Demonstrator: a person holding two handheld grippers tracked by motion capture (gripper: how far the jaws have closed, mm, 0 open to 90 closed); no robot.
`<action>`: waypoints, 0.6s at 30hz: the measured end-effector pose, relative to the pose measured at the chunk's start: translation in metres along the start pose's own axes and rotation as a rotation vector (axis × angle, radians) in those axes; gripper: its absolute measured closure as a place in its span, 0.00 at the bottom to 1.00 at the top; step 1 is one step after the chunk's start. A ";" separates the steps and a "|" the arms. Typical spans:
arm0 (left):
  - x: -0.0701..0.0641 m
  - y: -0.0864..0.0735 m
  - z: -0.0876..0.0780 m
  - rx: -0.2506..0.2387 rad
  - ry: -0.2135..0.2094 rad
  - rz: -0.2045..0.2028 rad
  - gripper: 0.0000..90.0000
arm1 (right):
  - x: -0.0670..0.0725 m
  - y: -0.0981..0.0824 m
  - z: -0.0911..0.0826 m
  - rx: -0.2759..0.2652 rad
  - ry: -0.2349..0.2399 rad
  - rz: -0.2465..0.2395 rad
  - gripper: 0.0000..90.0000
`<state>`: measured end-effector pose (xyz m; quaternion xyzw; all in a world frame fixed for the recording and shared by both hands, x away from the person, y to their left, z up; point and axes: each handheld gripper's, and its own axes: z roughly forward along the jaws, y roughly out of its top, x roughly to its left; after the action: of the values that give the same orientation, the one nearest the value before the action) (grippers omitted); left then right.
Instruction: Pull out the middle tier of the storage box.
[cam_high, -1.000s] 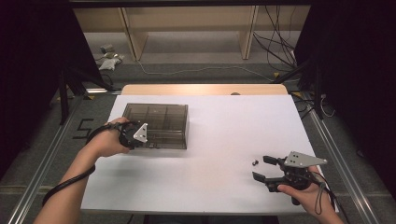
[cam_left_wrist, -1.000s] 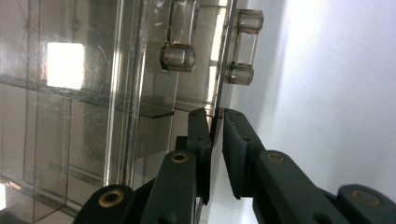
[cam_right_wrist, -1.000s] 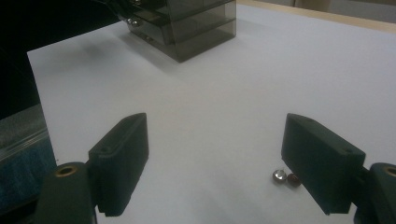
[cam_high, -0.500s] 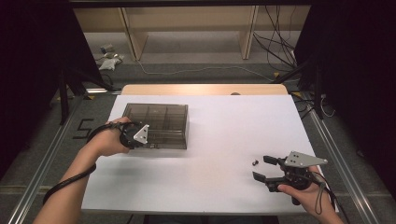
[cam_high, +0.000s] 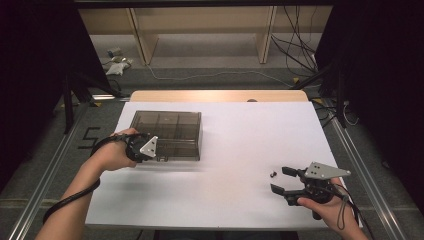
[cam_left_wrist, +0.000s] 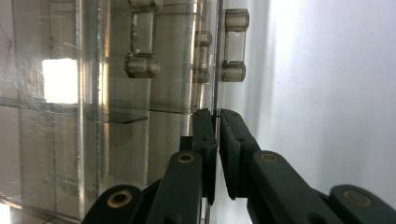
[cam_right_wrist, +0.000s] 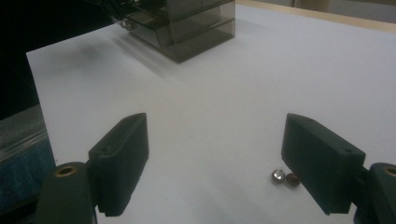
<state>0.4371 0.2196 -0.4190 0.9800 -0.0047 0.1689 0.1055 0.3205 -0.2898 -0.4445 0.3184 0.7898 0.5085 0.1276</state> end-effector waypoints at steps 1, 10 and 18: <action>-0.001 0.000 0.000 -0.004 0.001 -0.003 0.95 | 0.000 0.000 0.000 0.000 0.000 0.000 0.27; -0.011 0.000 -0.004 -0.012 -0.002 -0.007 0.95 | 0.000 0.000 0.000 0.002 -0.003 -0.001 0.27; -0.021 -0.001 -0.008 -0.019 -0.003 0.005 0.95 | 0.000 0.000 0.000 0.002 -0.002 0.000 0.27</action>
<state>0.4148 0.2222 -0.4185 0.9791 -0.0091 0.1679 0.1144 0.3204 -0.2896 -0.4445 0.3189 0.7903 0.5073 0.1282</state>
